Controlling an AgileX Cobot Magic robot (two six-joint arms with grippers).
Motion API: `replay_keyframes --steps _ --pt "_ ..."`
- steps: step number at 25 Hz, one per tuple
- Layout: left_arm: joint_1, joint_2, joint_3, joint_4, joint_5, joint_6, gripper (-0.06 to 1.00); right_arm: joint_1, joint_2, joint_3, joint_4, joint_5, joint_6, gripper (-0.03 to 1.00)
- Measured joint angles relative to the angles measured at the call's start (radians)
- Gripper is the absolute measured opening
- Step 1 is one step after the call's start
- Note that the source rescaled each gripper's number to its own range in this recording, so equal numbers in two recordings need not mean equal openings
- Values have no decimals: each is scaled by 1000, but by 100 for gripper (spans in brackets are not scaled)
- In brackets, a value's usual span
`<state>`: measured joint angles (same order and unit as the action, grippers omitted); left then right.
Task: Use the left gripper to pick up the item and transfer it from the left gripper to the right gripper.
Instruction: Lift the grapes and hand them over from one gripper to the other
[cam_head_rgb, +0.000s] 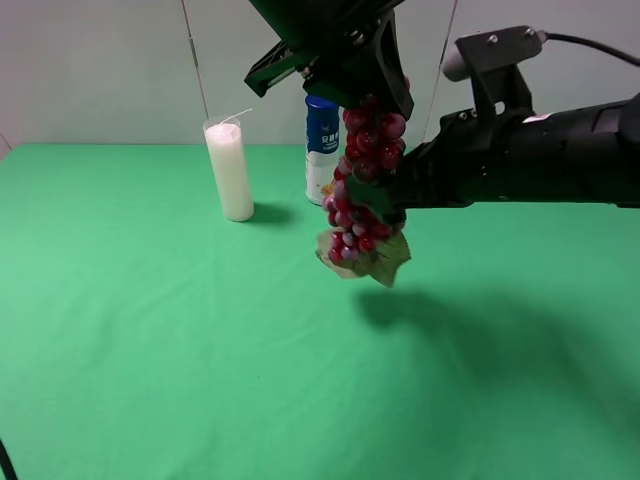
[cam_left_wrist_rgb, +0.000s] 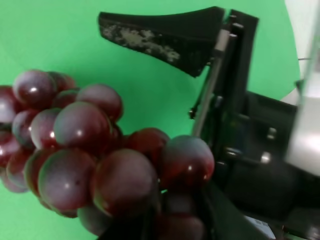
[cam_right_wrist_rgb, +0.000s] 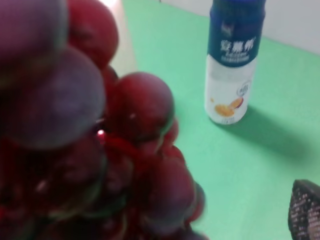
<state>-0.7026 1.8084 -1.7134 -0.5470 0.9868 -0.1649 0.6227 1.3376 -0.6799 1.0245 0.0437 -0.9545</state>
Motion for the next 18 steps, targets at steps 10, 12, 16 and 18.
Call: replay_keyframes --steps 10,12,16,18 --pt "5 0 -1 47 28 4 0 150 92 -47 18 -118 12 100" --pt "5 0 -3 52 26 7 0 159 97 -47 18 -139 23 86" --pt "5 0 -6 50 14 11 0 159 97 -47 17 -163 26 33" --pt "5 0 -6 49 12 11 0 159 97 -47 17 -169 26 10"
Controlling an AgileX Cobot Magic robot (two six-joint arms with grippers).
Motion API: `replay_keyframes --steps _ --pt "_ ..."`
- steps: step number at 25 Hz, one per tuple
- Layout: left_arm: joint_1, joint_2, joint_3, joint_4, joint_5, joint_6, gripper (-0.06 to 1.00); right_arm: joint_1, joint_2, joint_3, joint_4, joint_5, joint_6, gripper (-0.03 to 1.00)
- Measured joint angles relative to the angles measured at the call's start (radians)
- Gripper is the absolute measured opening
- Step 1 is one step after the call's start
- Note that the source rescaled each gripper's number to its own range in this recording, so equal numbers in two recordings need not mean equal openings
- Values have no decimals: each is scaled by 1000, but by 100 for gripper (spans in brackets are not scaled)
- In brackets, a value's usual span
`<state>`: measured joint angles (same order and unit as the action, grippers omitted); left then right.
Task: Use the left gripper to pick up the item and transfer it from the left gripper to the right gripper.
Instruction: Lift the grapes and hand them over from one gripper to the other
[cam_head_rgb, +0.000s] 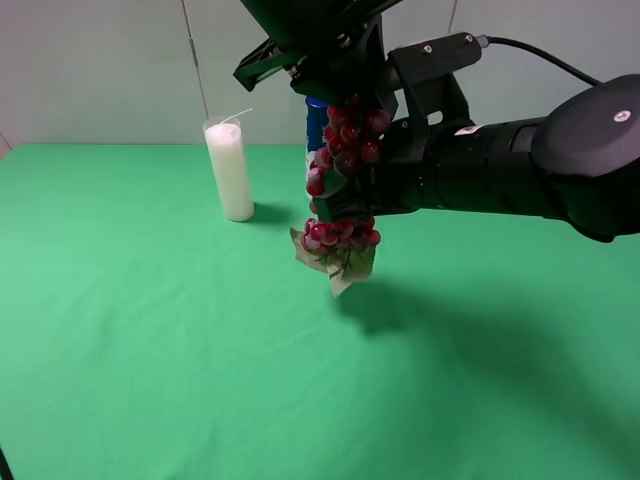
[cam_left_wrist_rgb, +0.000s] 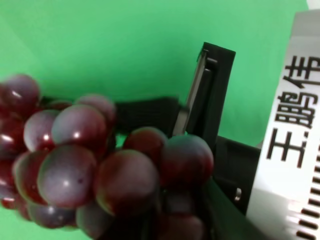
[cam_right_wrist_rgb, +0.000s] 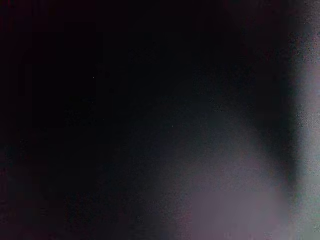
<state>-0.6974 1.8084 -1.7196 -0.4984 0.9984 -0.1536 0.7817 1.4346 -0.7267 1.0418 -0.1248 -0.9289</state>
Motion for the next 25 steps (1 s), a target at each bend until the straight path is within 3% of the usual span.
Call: replay_keyframes --steps 1,23,25 --pt "0 0 0 0 -3 0 0 0 0 0 0 -4 0 6" --pt "0 0 0 -4 -11 0 0 0 0 0 0 -20 0 6" --pt "0 0 0 -4 -11 0 4 0 0 0 0 -21 0 6"
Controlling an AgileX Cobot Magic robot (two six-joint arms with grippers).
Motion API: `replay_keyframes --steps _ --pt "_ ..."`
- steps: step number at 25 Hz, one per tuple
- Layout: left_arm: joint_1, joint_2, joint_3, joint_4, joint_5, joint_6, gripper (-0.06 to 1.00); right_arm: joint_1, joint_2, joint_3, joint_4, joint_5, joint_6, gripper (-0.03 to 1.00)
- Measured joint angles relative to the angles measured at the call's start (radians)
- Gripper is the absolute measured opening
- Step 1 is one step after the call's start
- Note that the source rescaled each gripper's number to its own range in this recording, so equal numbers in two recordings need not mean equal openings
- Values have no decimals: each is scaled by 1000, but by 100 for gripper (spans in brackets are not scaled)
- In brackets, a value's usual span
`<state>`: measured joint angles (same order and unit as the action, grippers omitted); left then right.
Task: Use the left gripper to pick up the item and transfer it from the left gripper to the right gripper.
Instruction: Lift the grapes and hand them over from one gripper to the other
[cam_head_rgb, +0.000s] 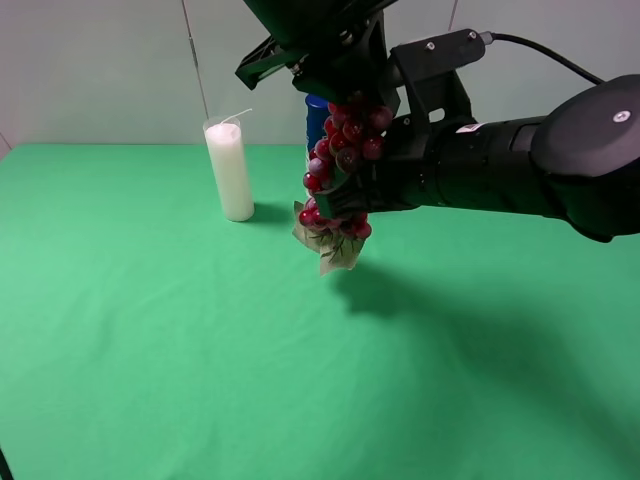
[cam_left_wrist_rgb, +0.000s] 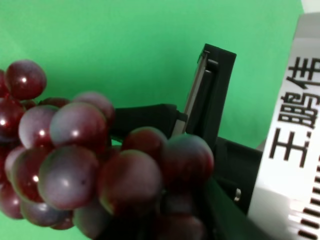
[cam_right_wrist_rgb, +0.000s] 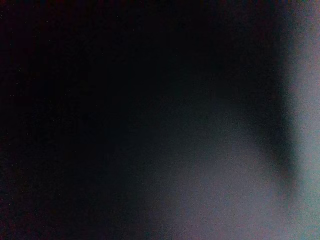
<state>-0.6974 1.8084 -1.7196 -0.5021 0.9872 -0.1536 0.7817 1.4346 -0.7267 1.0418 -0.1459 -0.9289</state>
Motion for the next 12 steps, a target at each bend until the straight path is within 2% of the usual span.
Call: replay_keyframes --steps 2,6,9,12 --pt "1 0 0 8 -3 -1 21 0 0 0 1 -7 1 6" --pt "14 0 0 65 -2 -18 68 0 -1 0 1 -27 3 6" --pt "16 0 0 94 5 -22 83 0 -2 0 5 -30 9 3" --pt "19 0 0 98 11 -23 86 0 -2 0 7 -30 11 2"
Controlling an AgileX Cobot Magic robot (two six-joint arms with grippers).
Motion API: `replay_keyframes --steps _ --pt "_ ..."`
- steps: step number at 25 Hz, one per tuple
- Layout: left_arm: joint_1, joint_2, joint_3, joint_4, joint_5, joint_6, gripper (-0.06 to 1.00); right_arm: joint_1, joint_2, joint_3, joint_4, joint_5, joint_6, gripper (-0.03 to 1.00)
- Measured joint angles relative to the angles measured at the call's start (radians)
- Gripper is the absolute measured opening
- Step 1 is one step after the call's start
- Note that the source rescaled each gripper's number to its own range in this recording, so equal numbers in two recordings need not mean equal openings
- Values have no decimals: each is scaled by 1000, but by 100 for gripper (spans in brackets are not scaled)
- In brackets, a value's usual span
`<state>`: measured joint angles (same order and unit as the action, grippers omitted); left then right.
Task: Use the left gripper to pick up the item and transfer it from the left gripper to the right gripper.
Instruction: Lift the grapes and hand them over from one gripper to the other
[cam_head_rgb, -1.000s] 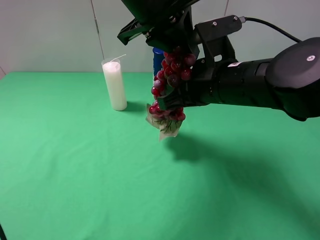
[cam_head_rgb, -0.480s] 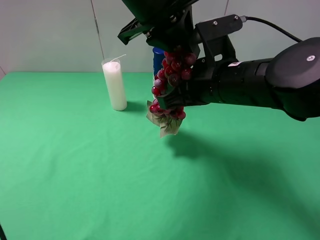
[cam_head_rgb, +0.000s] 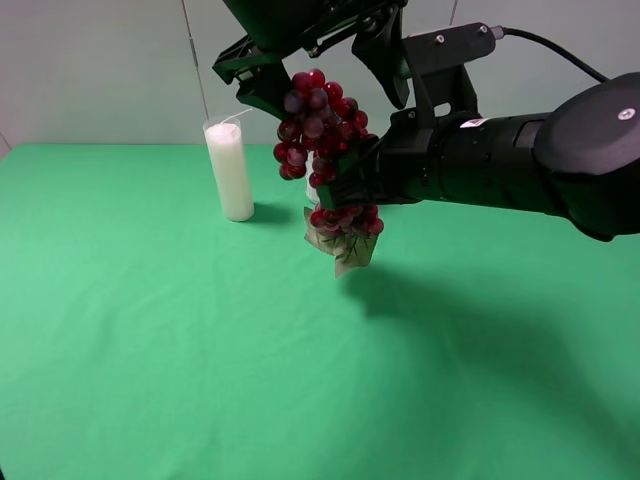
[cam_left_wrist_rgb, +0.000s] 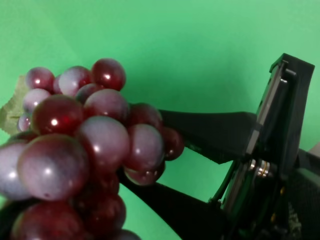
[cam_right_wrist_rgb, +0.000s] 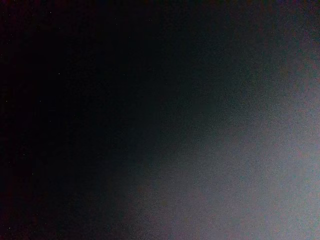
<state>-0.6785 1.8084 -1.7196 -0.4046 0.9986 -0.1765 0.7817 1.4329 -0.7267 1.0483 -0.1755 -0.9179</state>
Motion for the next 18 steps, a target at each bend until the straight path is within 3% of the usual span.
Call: replay_keyframes --steps 11,18 --pt "8 -8 0 8 25 -11 88 7 0 0 -6 4 8 2" --pt "67 -89 -1 14 121 -4 89 11 2 -1 -10 4 13 2"
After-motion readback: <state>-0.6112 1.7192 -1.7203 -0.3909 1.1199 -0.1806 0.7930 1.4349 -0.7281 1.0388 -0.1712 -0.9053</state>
